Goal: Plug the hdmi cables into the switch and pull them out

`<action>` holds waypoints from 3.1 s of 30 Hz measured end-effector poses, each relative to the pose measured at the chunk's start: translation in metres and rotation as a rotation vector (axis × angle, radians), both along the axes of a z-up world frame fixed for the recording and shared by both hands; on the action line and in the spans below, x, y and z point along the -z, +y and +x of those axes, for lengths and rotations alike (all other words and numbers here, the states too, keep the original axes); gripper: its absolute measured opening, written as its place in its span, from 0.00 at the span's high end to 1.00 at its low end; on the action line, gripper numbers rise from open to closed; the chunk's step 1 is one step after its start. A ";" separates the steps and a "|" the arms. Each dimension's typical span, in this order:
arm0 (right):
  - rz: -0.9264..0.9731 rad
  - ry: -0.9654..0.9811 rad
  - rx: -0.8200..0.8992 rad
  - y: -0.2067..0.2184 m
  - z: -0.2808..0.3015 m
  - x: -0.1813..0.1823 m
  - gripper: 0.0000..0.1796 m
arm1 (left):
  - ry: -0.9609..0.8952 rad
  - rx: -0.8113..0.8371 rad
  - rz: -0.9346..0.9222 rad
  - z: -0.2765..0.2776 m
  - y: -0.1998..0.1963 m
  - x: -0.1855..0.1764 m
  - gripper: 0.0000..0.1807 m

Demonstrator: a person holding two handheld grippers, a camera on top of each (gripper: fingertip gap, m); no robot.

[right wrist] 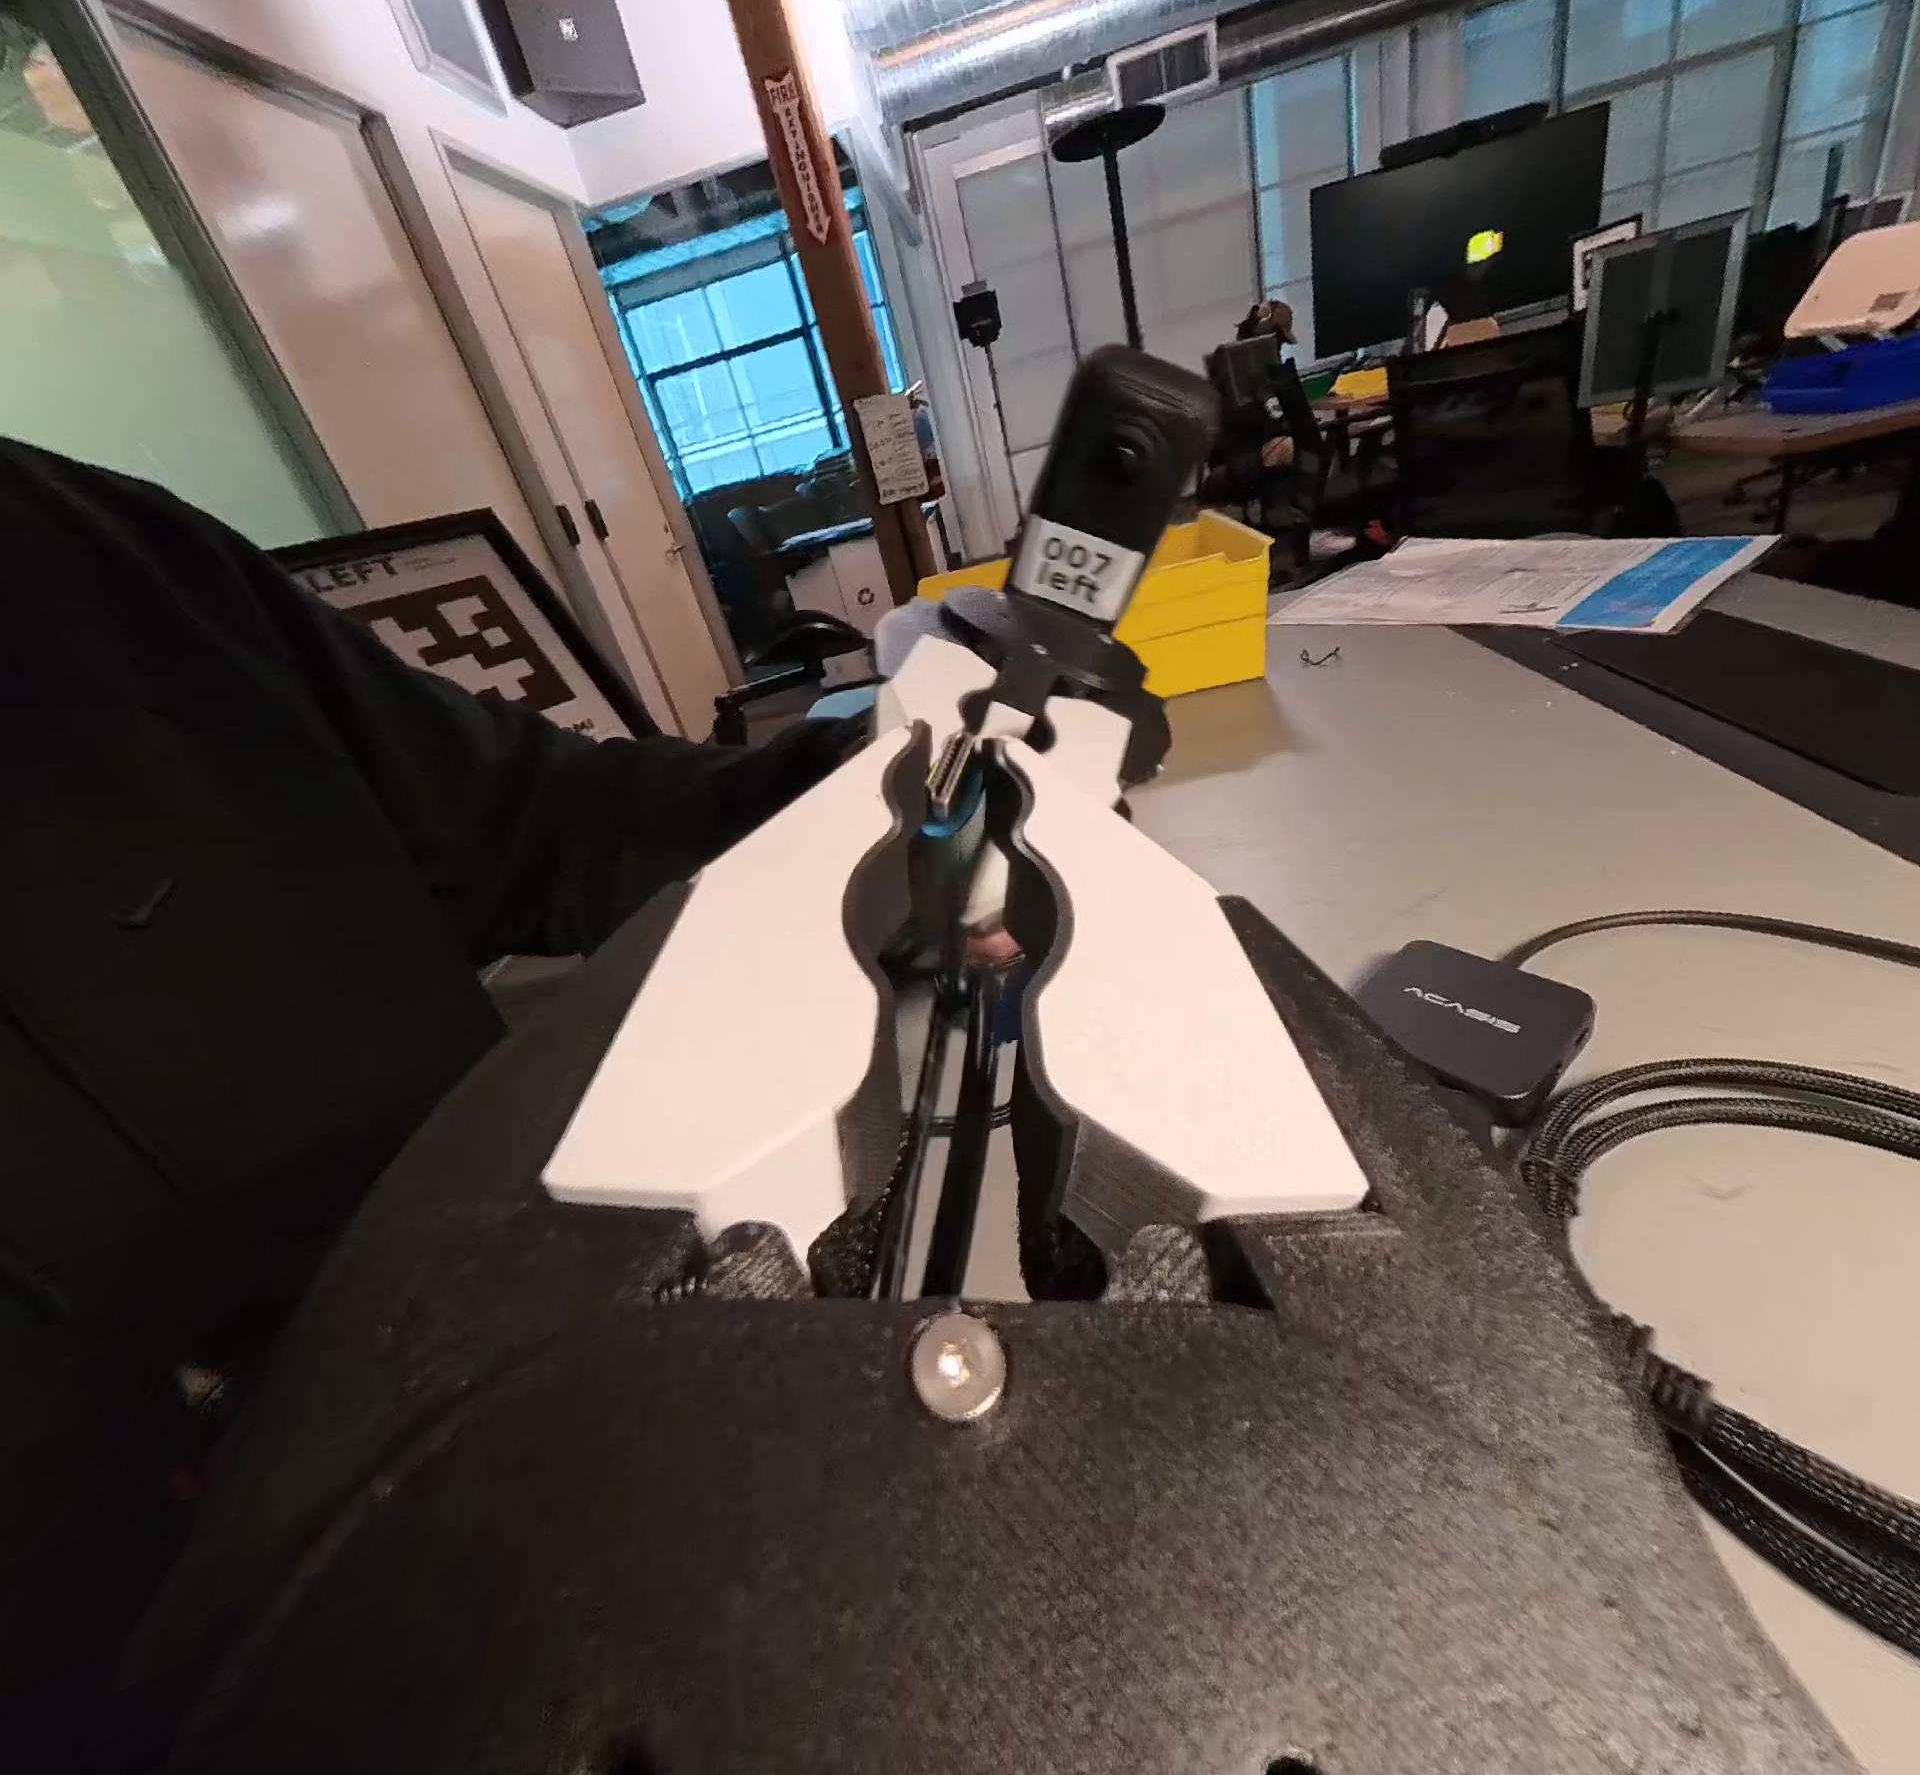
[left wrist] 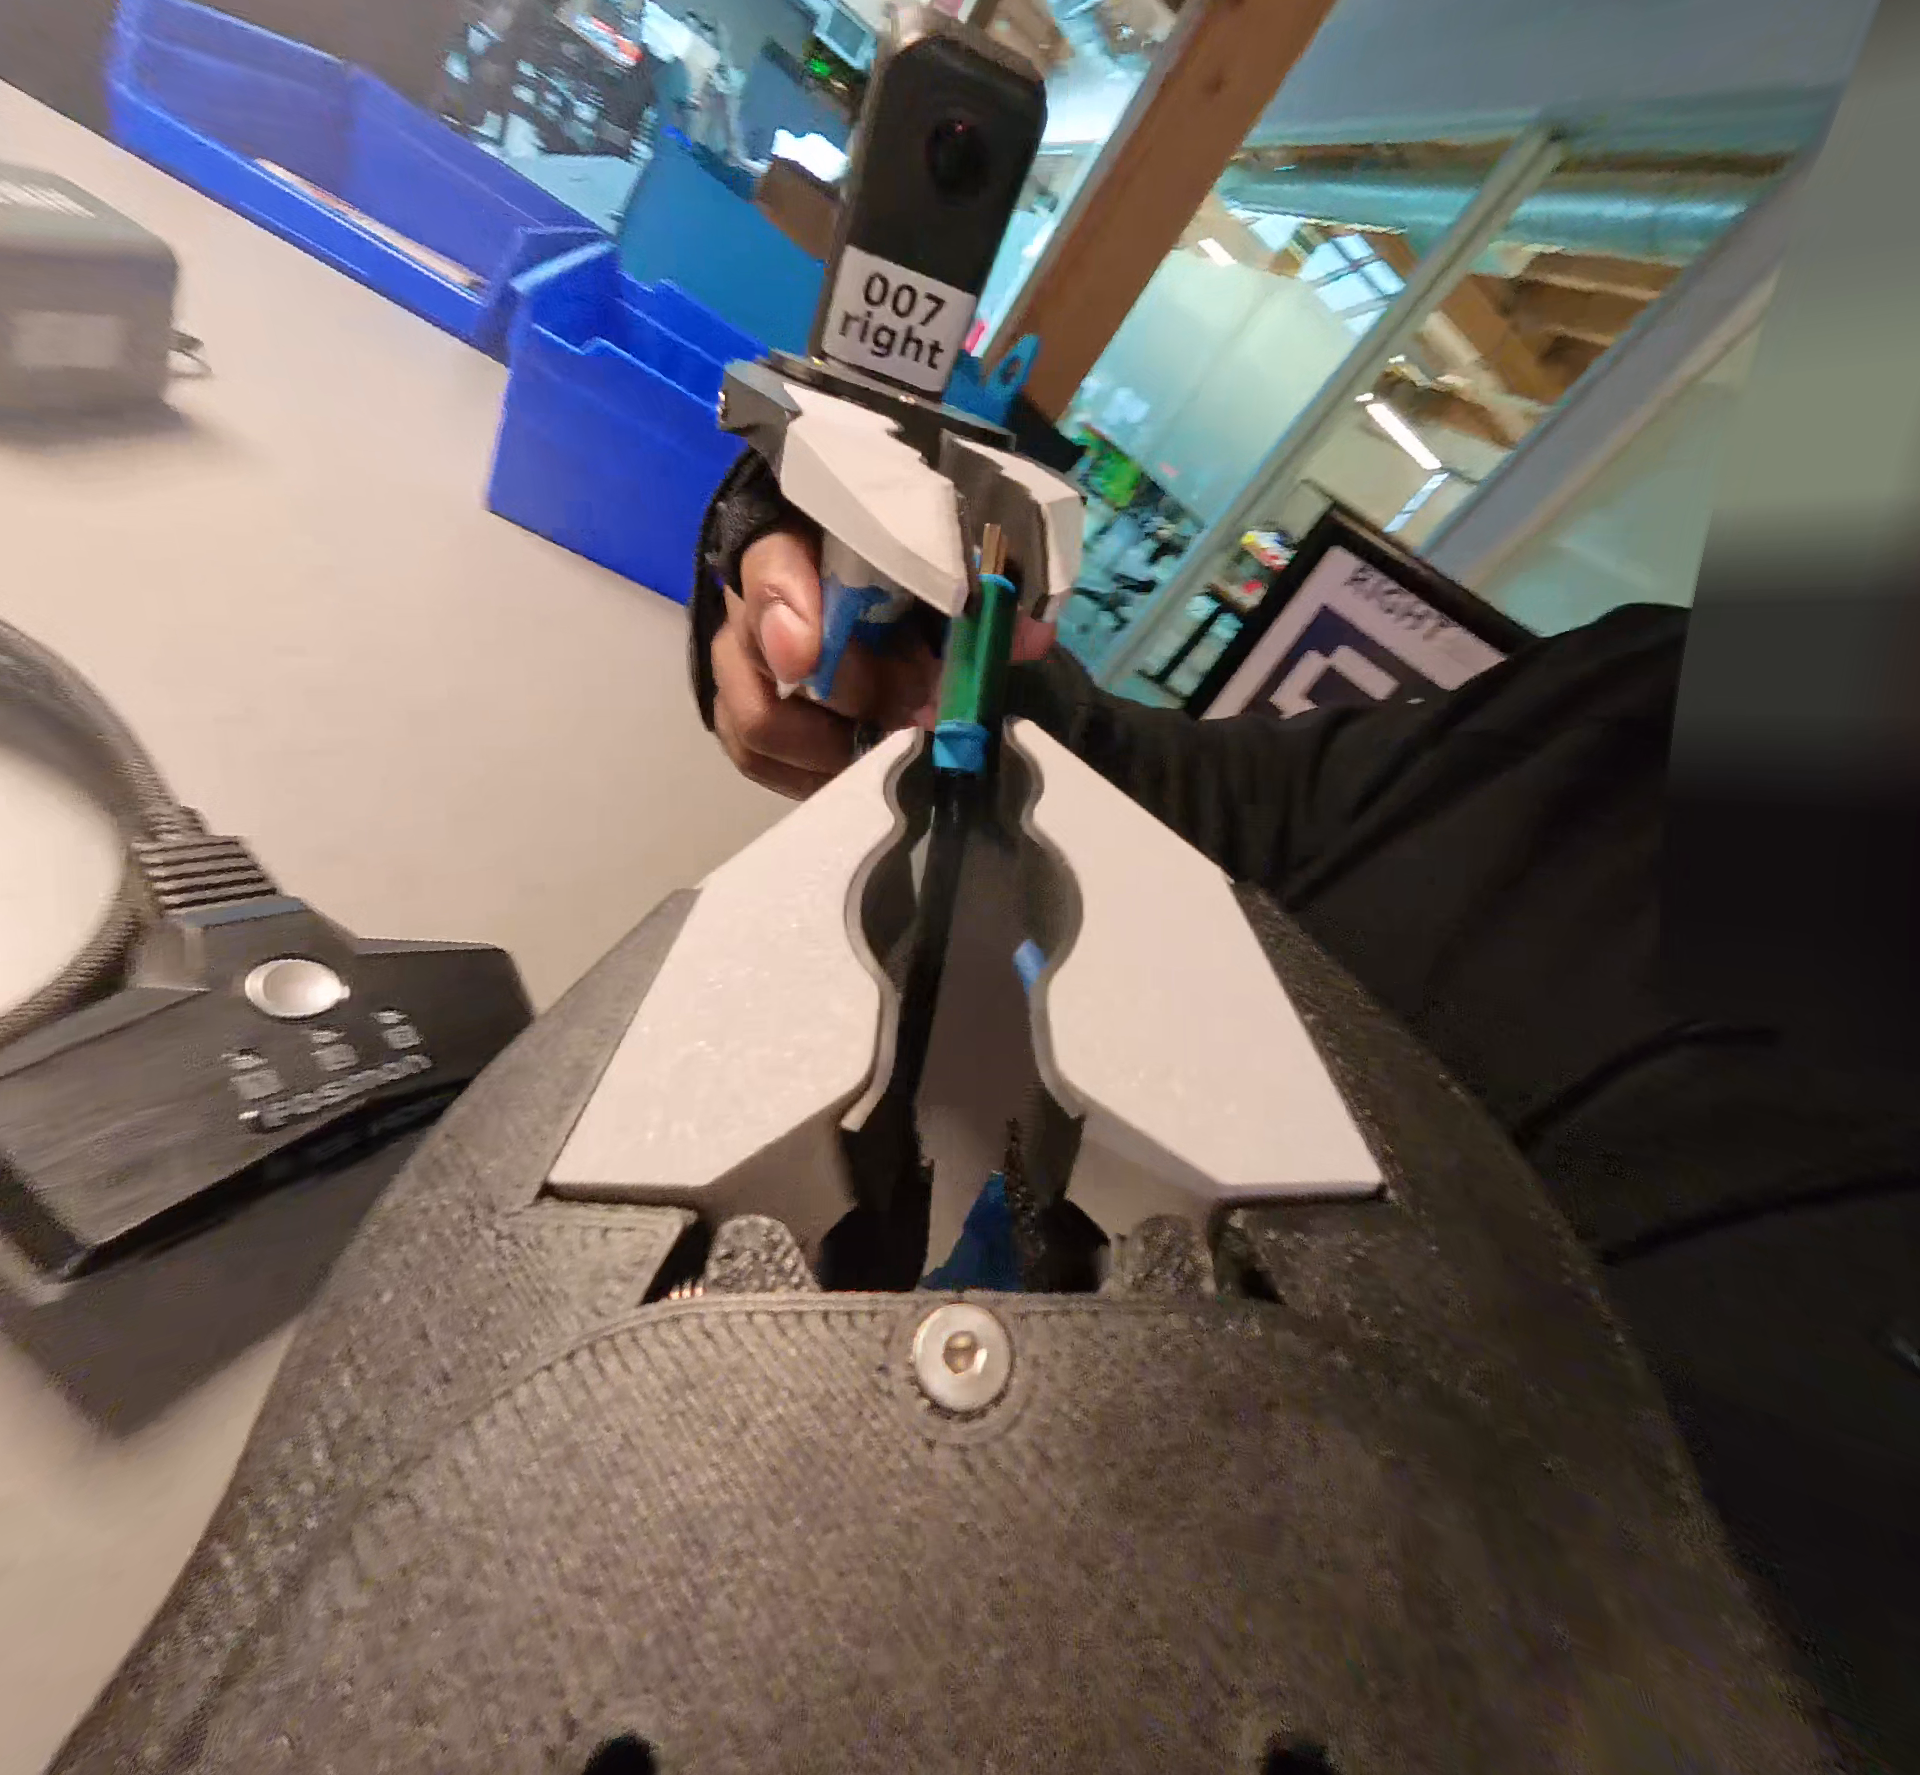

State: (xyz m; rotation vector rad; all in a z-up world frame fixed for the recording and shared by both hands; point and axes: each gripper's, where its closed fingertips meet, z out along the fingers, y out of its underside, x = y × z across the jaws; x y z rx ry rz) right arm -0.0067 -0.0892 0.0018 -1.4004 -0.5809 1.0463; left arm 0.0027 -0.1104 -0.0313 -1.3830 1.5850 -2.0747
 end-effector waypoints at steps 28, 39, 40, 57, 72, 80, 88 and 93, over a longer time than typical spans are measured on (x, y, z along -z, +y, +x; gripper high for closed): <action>-0.543 -0.210 0.047 0.040 -0.018 0.113 0.76 | 0.276 -0.475 1.581 -0.034 0.094 0.107 0.94; -0.626 -0.160 0.038 0.048 -0.017 0.123 0.75 | 0.126 -0.473 1.571 -0.032 0.083 0.098 0.95; -0.632 -0.149 0.025 0.049 -0.019 0.123 0.75 | 0.125 -0.466 1.562 -0.032 0.082 0.099 0.94; -0.390 -0.424 -0.123 0.037 -0.037 0.126 0.88 | 0.197 -0.225 0.748 -0.052 0.056 0.094 0.81; -0.286 -0.587 -0.072 0.047 -0.031 0.138 0.87 | 0.283 -0.269 0.784 -0.044 0.065 0.112 0.89; -0.596 -0.613 0.390 0.046 0.039 0.144 0.65 | 0.496 -0.471 0.956 -0.043 0.097 0.129 0.89; -0.709 -0.656 0.449 0.043 0.045 0.171 0.55 | 0.586 -0.502 1.038 -0.032 0.100 0.137 0.89; -0.713 -0.596 0.457 0.051 0.041 0.170 0.72 | 0.626 -0.524 1.005 -0.029 0.102 0.140 0.89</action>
